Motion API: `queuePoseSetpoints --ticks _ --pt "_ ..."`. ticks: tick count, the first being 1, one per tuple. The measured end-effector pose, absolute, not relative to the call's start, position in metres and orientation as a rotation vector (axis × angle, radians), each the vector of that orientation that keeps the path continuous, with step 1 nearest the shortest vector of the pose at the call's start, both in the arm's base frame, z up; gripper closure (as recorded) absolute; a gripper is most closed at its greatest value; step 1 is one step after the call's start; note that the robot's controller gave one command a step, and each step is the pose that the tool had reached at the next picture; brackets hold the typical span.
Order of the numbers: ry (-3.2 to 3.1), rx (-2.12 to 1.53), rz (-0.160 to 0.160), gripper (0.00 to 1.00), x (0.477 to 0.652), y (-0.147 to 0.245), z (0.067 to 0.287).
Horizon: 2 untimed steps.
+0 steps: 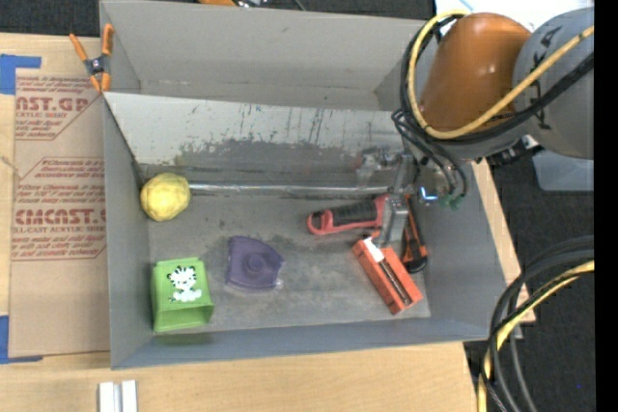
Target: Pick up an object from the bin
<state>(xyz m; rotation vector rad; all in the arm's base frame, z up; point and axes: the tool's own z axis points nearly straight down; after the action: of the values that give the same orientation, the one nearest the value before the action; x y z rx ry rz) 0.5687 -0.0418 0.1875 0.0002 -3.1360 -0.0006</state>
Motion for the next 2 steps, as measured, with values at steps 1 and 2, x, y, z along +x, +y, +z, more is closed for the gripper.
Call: queuePoseSetpoints --ticks 1,2 --pt "-3.144 0.001 0.000 0.00 0.570 -0.042 0.192" --pt "-3.138 0.078 -0.001 0.00 0.590 -0.069 0.068"
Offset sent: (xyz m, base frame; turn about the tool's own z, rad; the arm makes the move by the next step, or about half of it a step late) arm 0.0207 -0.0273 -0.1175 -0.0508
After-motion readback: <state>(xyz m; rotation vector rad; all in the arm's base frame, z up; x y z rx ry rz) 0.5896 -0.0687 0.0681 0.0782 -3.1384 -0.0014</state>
